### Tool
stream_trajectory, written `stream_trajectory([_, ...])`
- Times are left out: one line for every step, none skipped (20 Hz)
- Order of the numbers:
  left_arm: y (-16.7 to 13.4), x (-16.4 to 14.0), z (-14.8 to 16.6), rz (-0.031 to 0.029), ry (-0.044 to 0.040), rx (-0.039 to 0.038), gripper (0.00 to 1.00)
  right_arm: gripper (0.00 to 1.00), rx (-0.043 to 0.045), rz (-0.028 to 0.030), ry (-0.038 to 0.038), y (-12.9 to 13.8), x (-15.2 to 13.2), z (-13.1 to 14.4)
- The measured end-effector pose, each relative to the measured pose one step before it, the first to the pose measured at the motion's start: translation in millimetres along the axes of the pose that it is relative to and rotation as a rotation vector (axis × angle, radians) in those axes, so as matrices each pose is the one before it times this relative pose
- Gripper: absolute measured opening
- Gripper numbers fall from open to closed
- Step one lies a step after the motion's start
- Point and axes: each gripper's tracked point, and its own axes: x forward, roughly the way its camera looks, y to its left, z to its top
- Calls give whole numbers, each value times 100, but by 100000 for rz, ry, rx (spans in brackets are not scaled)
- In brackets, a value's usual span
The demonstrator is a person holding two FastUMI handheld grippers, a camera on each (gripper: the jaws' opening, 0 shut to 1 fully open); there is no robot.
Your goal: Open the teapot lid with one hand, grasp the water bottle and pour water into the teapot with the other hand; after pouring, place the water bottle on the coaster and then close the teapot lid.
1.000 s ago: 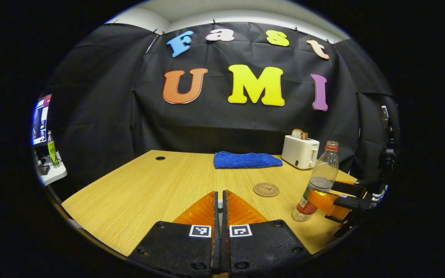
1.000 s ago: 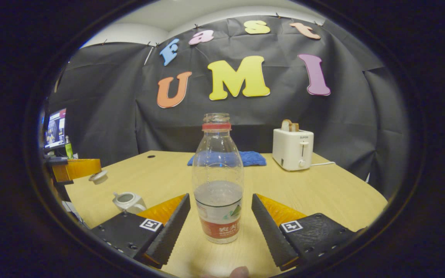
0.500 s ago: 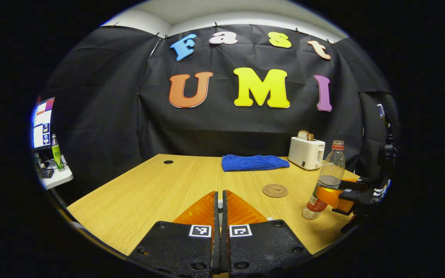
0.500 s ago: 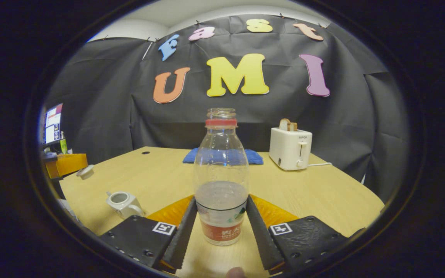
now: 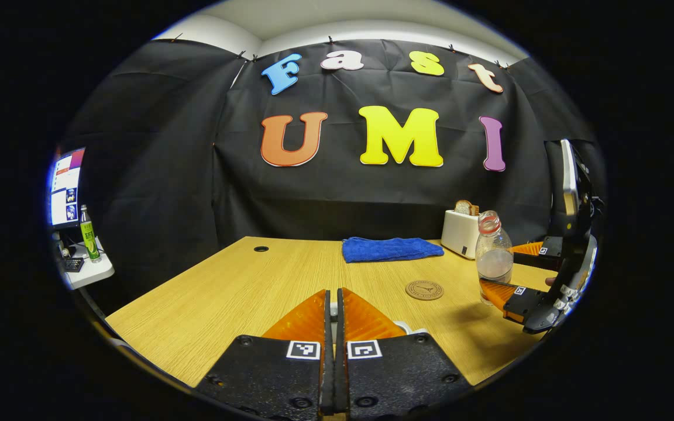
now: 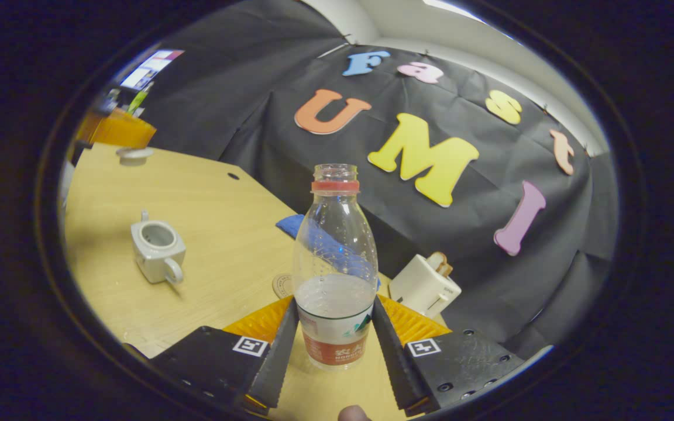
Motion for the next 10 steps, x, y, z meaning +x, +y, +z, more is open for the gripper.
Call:
stream_trajectory([333,46,3,194,68,79,3,72,-5024,833,-359,655,434,158])
stream_trajectory([246,75,-67,-577,120,228,3,72,-4725,526,272,397,232,63])
stream_trajectory([68,-46,-102,-991,590,-92,3,72,-4764,-276,38,156,177,-35])
stream_trajectory([106,49,-199,-938,513,-486,3,72,-5396,-1050,87,153,19,71])
stream_trajectory([332,20,75,51,36,-518,3,72,-5778,-1415,-536,-10,123,229])
stream_trajectory([300,70,-90,120,10,-260,3,71,-5843,-1283,-662,47,87,232])
stream_trajectory([222,13,-87,75,171,-119,3,71,-5237,-543,-813,240,160,82])
stream_trajectory([125,45,5,-26,-138,-176,3,72,-4827,564,-483,489,113,212])
stream_trajectory([225,67,-25,148,-42,-441,3,71,-2904,1059,-143,488,273,61])
stream_trajectory([234,-13,-49,208,228,-420,3,71,-3175,626,187,256,266,56])
